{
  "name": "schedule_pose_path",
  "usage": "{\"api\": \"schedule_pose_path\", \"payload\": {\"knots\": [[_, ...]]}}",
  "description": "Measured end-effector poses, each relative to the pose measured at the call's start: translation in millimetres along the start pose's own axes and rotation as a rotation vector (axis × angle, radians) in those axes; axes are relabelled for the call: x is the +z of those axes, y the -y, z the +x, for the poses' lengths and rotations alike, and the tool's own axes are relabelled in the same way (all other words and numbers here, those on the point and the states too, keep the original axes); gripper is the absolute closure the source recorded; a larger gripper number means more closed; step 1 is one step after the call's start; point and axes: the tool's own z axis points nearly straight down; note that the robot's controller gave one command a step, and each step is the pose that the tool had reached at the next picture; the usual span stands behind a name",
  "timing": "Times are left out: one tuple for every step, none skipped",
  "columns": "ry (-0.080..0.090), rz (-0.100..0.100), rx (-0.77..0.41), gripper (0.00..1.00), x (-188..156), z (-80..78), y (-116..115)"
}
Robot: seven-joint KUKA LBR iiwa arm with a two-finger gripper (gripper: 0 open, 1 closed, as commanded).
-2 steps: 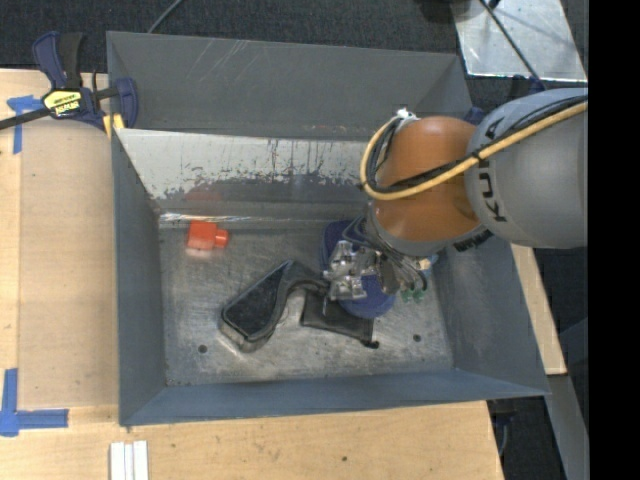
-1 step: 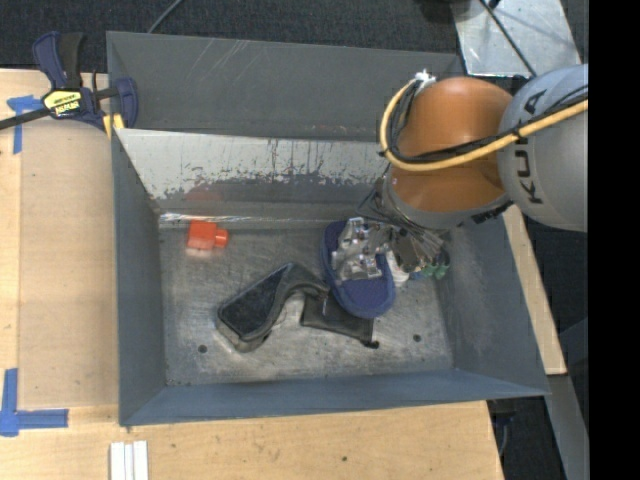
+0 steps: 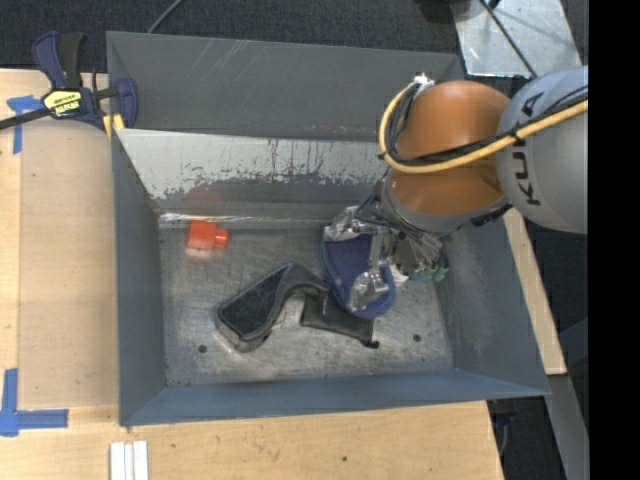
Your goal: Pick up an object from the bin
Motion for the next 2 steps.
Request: {"api": "schedule_pose_path", "payload": {"knots": [[0.01,-0.01,0.019,0.0,92.2,-11.3,42.0],[0.017,-0.006,0.017,1.0,89.2,-13.0,42.2]]}}
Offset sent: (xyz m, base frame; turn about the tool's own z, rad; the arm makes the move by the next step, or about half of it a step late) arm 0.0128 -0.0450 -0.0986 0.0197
